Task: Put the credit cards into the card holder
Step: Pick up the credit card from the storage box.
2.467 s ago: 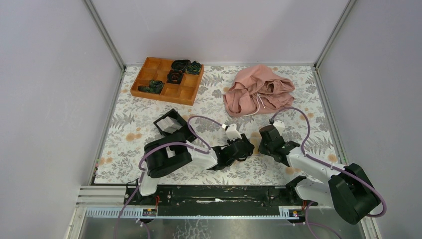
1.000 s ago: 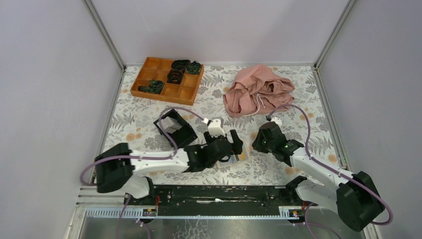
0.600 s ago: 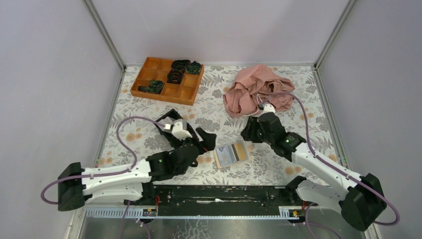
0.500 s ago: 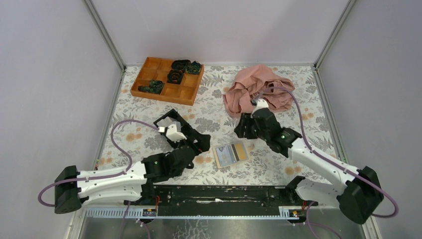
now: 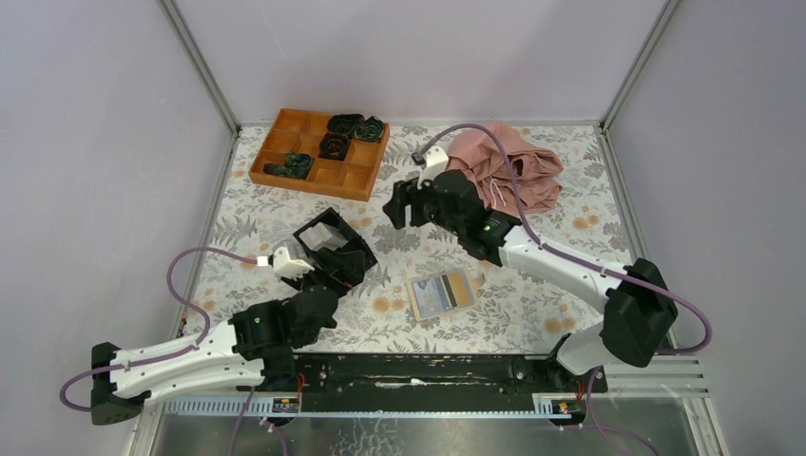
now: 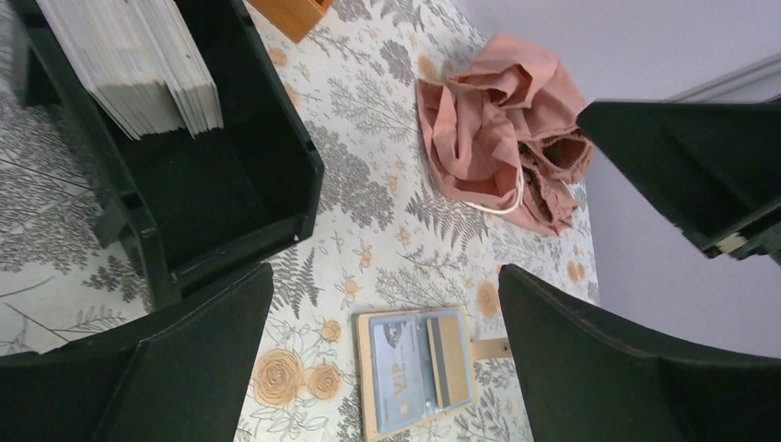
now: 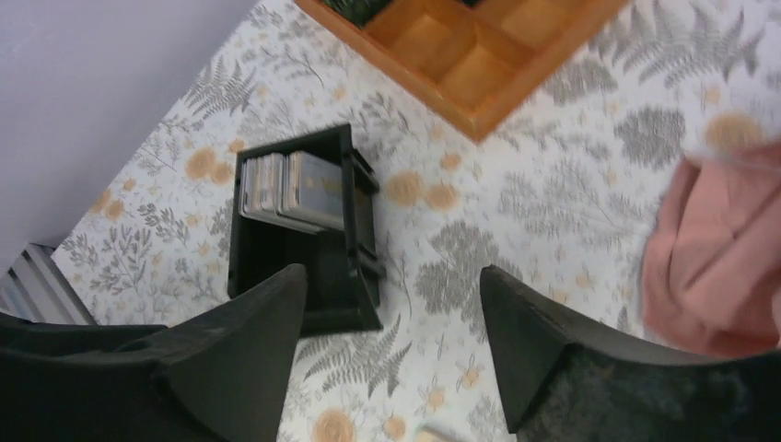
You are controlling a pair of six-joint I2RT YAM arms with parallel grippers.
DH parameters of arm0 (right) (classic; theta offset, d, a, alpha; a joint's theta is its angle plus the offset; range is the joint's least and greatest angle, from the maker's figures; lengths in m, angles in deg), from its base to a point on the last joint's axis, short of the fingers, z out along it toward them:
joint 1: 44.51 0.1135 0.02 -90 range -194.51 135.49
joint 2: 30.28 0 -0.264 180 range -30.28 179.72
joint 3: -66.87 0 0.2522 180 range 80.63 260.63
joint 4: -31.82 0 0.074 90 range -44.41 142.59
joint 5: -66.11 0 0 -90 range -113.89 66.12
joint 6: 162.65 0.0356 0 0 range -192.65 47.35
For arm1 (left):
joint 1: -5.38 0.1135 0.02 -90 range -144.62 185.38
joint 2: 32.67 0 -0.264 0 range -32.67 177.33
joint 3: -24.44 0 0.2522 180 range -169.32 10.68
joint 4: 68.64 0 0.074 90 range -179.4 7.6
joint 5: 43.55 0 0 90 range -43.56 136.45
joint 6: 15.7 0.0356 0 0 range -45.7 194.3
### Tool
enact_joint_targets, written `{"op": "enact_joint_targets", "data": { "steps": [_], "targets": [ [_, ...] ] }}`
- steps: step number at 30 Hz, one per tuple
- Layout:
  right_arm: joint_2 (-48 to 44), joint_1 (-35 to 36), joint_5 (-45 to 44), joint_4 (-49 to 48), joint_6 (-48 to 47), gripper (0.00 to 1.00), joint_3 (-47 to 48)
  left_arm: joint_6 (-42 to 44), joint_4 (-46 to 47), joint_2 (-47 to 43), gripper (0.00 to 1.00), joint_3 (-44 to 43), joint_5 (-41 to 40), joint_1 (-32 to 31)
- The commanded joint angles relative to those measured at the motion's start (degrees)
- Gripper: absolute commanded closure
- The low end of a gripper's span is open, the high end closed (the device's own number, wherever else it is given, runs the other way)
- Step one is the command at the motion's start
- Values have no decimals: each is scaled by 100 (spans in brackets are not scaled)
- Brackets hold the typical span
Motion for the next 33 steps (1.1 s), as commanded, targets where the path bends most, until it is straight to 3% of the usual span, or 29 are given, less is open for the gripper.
{"op": "enact_joint_targets", "data": {
  "steps": [1,2,7,11,16,23,30,33],
  "targets": [
    [274,16,582,-1382,-497,10,416,-103,-505,-105,0,-52,-641,34],
    [395,15,978,-1466,-539,0,521,-101,-578,-89,0,-99,-693,35],
    [1535,9,2246,-378,-772,1,1863,-654,-1211,-22,0,-290,-942,35],
    [2023,35,1948,-264,-824,0,2252,-893,-1428,-138,0,-234,-999,46],
    [2586,123,1877,322,-862,14,2875,-1934,-2266,-236,0,-133,-1171,57],
    [3480,660,1533,1189,-1235,19,3889,-2946,-3144,12,2,-211,-1214,83],
    [4087,720,1694,1562,-948,27,4605,-2806,-3186,-43,6,-231,-1230,121],
    [4372,722,1598,1813,-895,28,4972,-2116,-2630,-131,7,-199,-1141,194]
  ]
}}
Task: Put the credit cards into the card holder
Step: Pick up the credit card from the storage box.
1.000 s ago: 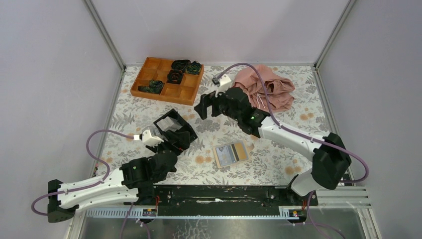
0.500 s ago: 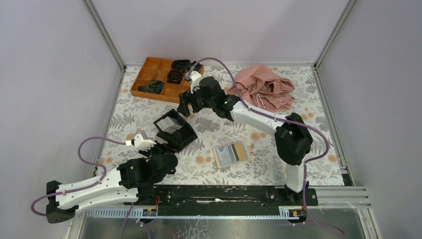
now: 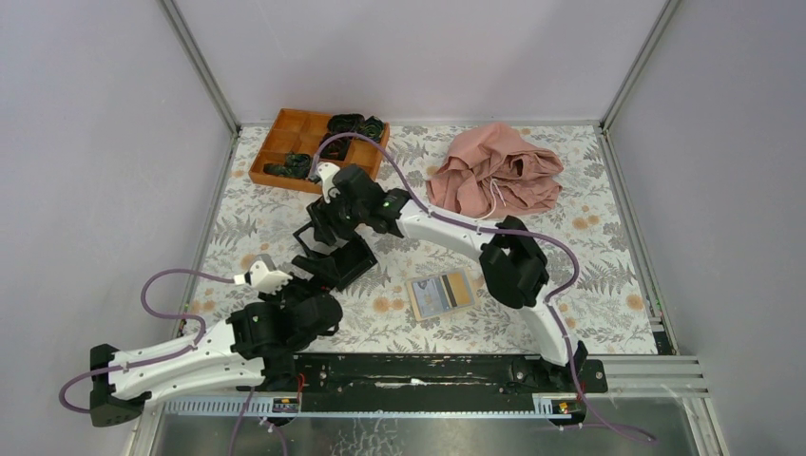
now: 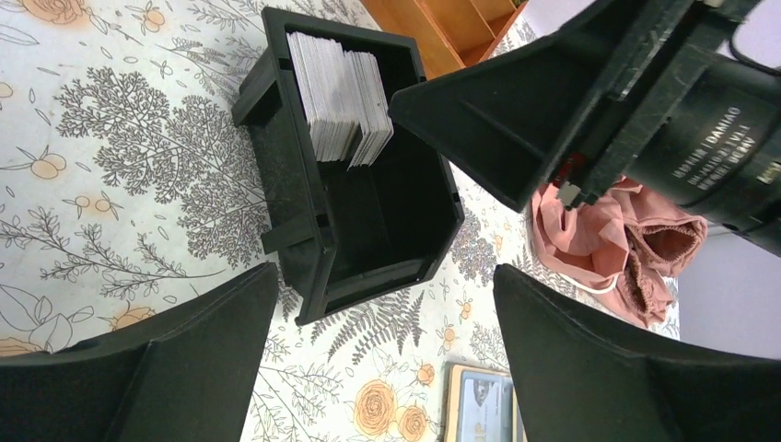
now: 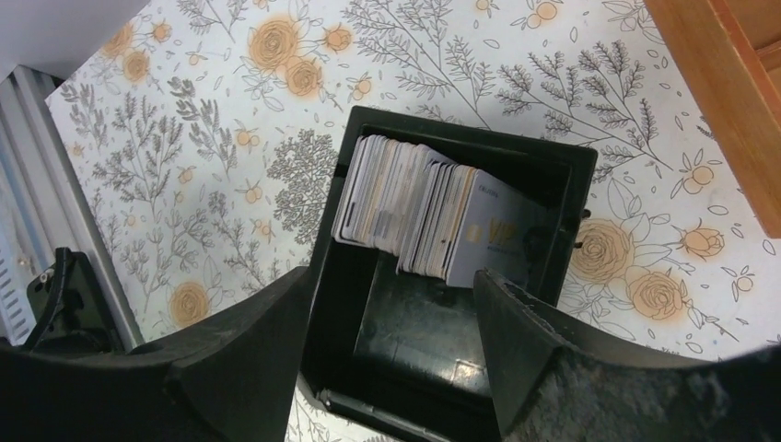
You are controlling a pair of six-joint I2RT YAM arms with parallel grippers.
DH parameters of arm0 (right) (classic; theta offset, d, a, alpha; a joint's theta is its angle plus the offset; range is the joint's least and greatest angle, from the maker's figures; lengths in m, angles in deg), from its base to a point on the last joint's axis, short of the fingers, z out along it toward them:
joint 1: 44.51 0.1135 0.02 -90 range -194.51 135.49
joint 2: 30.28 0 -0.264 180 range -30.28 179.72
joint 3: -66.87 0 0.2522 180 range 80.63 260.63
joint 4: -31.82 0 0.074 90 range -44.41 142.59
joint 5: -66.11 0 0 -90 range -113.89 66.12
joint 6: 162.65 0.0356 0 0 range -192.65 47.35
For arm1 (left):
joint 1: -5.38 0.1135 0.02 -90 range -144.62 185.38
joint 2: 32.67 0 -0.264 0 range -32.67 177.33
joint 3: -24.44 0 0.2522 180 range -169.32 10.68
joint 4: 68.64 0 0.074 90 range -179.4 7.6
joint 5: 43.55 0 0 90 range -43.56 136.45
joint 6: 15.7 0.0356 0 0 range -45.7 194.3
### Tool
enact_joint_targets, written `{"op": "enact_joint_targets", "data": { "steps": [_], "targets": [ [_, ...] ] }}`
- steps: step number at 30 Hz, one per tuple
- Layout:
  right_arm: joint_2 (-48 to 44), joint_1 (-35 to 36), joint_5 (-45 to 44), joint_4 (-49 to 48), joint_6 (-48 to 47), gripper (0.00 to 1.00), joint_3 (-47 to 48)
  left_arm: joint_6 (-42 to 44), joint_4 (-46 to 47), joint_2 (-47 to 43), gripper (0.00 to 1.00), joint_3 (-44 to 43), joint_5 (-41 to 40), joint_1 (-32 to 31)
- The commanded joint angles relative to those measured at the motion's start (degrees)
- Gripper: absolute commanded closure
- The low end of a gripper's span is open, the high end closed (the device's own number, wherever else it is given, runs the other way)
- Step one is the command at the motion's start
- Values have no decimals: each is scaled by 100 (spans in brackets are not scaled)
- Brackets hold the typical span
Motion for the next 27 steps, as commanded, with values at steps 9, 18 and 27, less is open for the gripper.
{"op": "enact_joint_targets", "data": {
  "steps": [9,18,27],
  "targets": [
    [741,-66,-84,841,81,29,1350,4092,3026,113,3,193,2654,2420],
    [1133,-106,33,1191,56,30,1773,4416,3762,455,3,583,4739,4185],
    [1201,-291,642,1015,400,33,1653,4235,4194,464,4,1010,5195,4566]
  ]
}}
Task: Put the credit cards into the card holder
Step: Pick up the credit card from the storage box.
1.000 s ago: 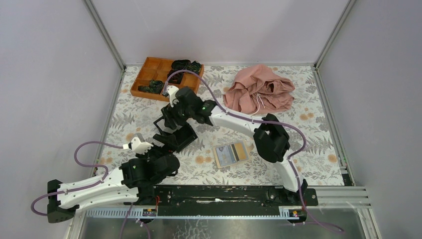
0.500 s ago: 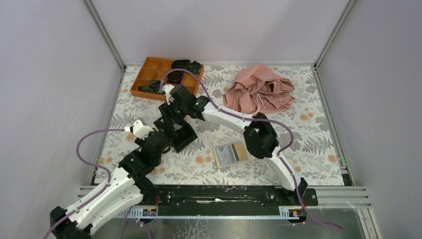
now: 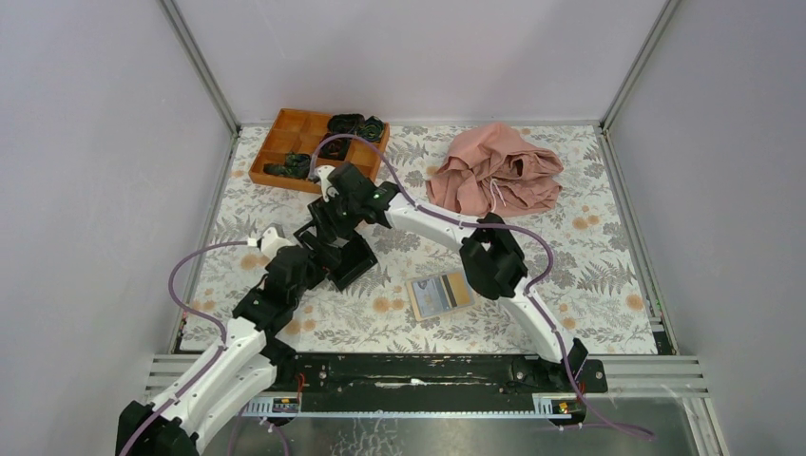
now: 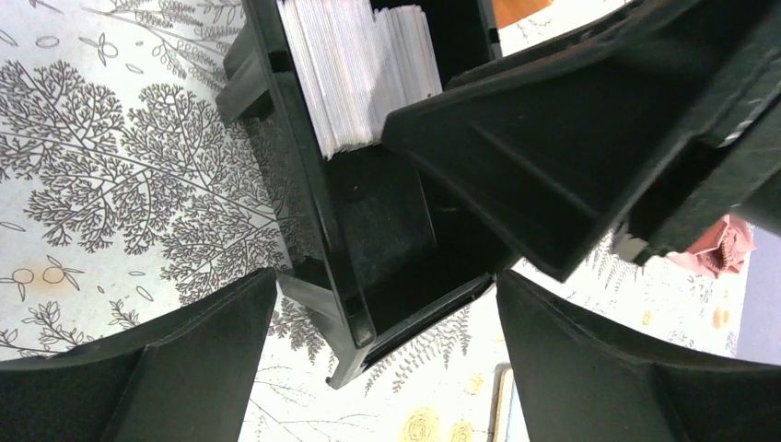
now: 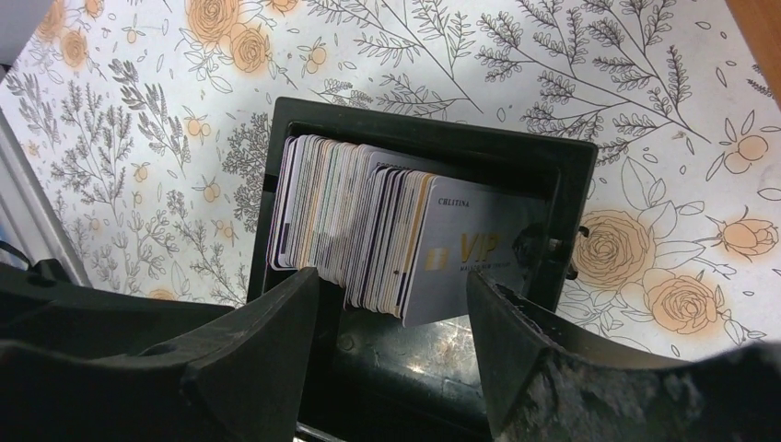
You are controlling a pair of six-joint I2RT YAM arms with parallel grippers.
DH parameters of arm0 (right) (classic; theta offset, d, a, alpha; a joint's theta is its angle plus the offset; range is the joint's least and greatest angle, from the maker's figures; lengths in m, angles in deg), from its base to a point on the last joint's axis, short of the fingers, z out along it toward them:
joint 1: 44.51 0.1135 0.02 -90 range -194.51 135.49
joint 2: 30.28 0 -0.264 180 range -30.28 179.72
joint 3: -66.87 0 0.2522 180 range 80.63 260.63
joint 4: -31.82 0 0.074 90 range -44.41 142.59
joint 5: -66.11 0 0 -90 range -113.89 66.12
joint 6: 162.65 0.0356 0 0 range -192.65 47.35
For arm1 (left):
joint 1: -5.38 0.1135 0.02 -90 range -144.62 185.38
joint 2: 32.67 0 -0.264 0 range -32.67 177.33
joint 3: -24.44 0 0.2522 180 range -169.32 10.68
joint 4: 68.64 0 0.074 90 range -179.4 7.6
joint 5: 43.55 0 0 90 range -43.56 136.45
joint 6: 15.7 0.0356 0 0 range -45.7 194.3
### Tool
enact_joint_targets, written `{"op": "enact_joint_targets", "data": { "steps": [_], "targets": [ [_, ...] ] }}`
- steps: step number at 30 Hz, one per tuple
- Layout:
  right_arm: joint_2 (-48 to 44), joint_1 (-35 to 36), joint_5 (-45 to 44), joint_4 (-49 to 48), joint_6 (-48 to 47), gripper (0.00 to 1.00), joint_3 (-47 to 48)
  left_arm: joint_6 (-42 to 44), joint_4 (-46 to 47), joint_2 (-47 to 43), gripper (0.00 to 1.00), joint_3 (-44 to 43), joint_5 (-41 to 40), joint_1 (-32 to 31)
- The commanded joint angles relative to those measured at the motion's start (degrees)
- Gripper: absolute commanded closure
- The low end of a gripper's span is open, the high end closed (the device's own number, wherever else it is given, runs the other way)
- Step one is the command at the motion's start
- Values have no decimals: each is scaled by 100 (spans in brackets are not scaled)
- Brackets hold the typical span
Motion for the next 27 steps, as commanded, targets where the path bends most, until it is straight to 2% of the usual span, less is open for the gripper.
{"op": "enact_joint_targets", "data": {
  "steps": [1,6,12,24,27],
  "targets": [
    [7,-113,451,-57,219,34,208,23,655,-19,5,256,473,256],
    [-10,-116,588,-76,325,38,158,-210,939,-229,7,581,676,540],
    [124,-116,696,59,428,45,383,-243,808,-516,11,709,702,722],
    [85,-112,669,89,550,62,413,-212,983,-180,16,980,834,1005],
    [51,-100,670,129,575,64,481,-199,1053,-78,17,1032,879,1093]
  ]
}}
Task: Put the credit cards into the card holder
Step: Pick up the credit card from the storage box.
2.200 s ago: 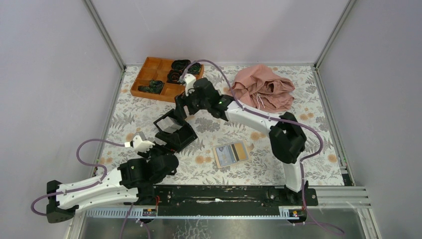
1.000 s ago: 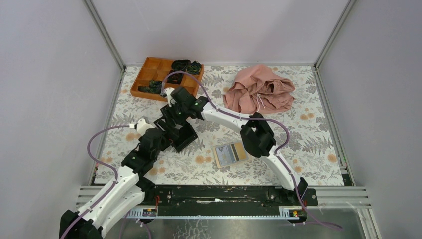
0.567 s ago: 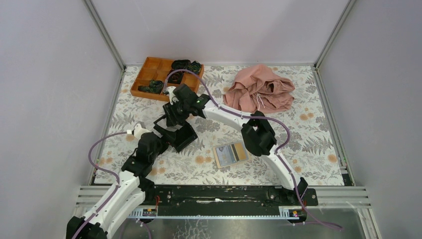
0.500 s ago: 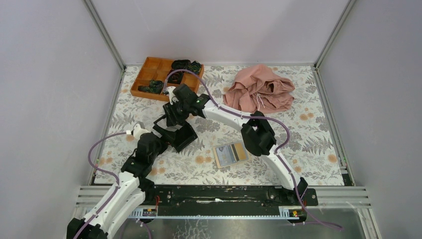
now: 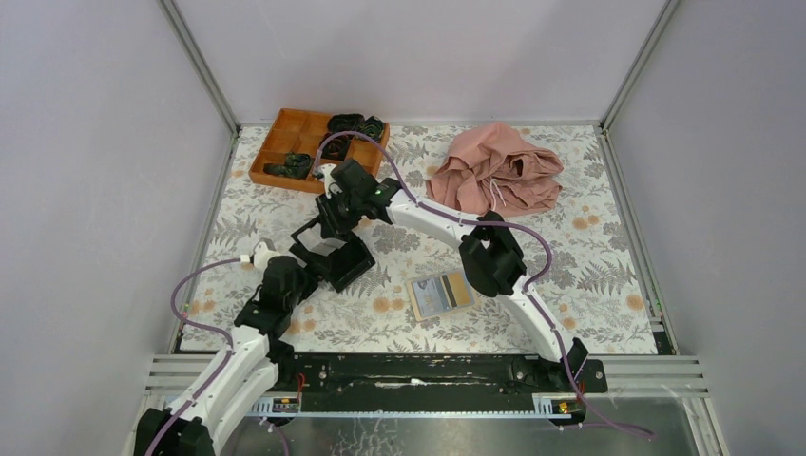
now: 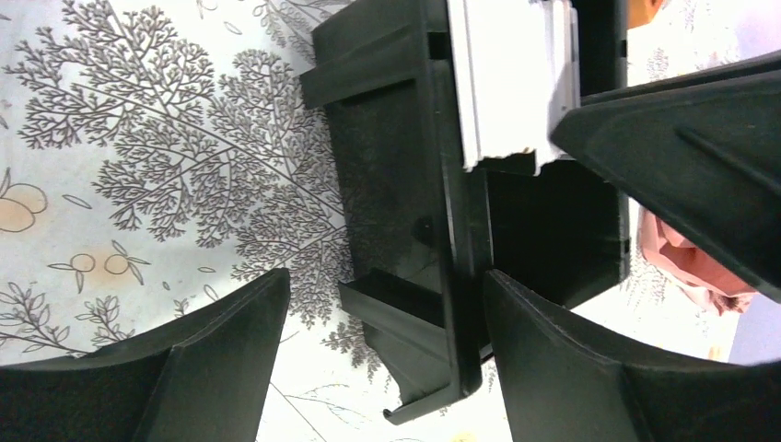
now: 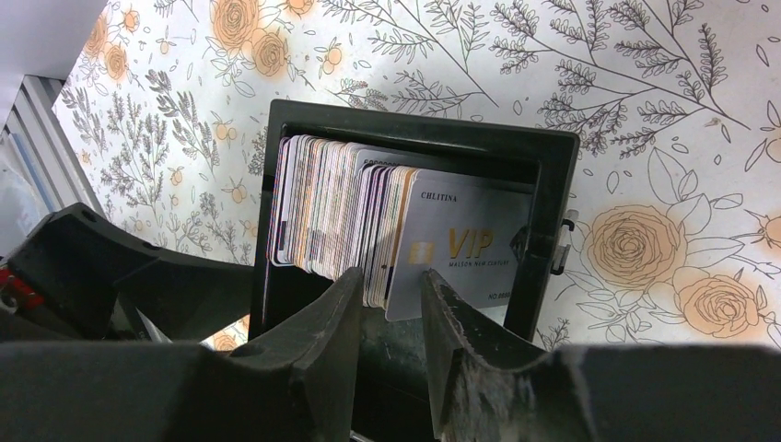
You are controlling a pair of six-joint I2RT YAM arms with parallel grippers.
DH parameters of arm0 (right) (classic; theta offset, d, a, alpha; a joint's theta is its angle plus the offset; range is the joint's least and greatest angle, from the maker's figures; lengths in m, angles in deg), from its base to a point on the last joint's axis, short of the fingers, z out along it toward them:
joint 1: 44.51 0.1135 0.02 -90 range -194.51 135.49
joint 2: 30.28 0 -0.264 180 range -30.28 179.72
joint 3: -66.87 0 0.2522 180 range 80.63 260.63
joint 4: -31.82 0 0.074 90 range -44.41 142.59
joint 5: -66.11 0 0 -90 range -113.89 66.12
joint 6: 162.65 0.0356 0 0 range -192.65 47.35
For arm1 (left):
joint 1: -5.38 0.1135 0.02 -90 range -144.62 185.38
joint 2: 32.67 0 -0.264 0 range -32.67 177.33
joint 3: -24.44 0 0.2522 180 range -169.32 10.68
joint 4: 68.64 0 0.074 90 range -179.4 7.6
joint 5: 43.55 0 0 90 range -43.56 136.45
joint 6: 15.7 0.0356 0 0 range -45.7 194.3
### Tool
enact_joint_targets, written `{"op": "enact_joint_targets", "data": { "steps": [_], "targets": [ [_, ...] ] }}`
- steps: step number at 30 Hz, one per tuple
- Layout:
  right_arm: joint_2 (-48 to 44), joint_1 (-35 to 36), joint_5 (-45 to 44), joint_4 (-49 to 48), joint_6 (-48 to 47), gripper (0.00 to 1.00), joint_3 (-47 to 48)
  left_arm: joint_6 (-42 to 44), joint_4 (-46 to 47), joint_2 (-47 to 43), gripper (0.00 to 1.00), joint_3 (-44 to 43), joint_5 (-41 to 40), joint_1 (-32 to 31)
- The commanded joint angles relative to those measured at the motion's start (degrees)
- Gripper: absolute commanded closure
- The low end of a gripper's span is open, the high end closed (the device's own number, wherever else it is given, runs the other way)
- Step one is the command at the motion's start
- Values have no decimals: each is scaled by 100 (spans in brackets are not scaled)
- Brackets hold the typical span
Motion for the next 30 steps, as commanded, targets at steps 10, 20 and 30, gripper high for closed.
{"op": "enact_joint_targets", "data": {
  "steps": [10,20,30],
  "targets": [
    [-208,99,167,86,147,70,354,91,562,283,19,171,251,388],
    [-313,127,1,103,130,76,337,149,693,393,19,201,393,556],
    [-623,126,-345,-68,70,86,85,159,642,395,19,141,445,642]
  ]
}}
